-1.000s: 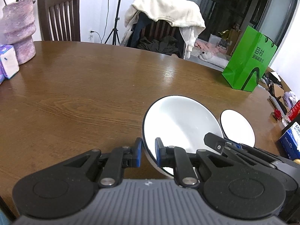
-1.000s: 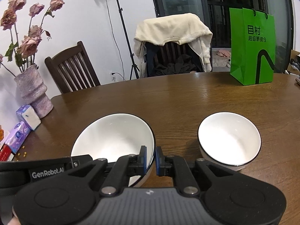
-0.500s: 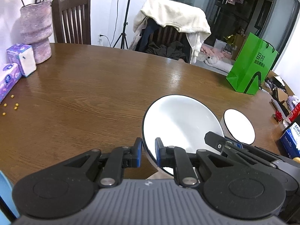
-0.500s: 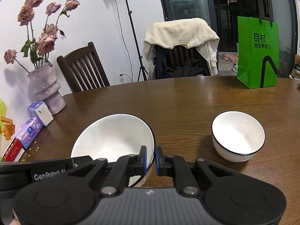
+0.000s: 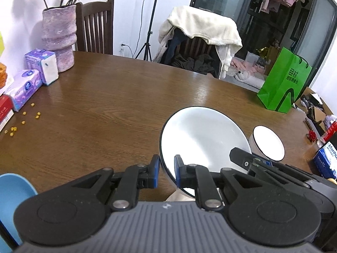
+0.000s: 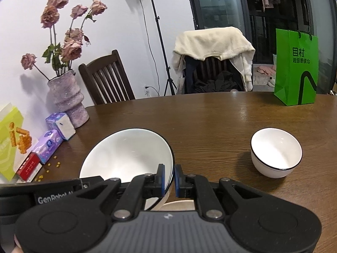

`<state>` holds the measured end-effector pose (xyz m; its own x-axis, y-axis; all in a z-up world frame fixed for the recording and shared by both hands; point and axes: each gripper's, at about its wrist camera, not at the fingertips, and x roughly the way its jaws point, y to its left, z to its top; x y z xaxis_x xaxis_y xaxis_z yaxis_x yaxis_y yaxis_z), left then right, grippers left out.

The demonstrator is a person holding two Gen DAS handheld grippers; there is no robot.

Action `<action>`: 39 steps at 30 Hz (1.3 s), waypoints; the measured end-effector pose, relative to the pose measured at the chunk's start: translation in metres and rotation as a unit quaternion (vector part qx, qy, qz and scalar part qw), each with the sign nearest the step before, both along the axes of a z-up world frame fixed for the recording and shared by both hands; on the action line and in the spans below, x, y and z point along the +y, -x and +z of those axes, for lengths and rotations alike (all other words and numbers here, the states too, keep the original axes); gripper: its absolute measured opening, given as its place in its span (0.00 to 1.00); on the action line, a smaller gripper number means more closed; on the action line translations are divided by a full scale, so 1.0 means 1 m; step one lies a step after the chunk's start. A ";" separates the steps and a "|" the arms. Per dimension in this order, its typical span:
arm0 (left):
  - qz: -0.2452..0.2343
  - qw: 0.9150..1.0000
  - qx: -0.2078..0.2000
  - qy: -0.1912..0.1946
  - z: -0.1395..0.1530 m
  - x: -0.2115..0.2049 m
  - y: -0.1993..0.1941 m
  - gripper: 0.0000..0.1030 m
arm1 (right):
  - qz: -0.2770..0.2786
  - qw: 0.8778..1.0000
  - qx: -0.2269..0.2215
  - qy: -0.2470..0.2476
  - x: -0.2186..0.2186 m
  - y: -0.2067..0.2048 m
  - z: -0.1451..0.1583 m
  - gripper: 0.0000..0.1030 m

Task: Organize plates and bowls
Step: 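Carry the white bowl with both tools toward the blue bowl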

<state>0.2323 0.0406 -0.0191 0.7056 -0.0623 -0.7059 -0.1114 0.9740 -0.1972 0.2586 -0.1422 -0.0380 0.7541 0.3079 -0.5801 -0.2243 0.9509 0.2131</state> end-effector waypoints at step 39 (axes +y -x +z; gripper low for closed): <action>0.075 0.997 -0.017 -0.006 0.027 0.072 0.072 0.15 | 0.067 0.997 -0.024 -0.008 0.081 0.056 0.025 0.09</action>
<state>0.1600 0.1130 0.0083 0.7297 0.0539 -0.6817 -0.2485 0.9496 -0.1909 0.2028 -0.0614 -0.0133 0.7329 0.4166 -0.5378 -0.3593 0.9083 0.2140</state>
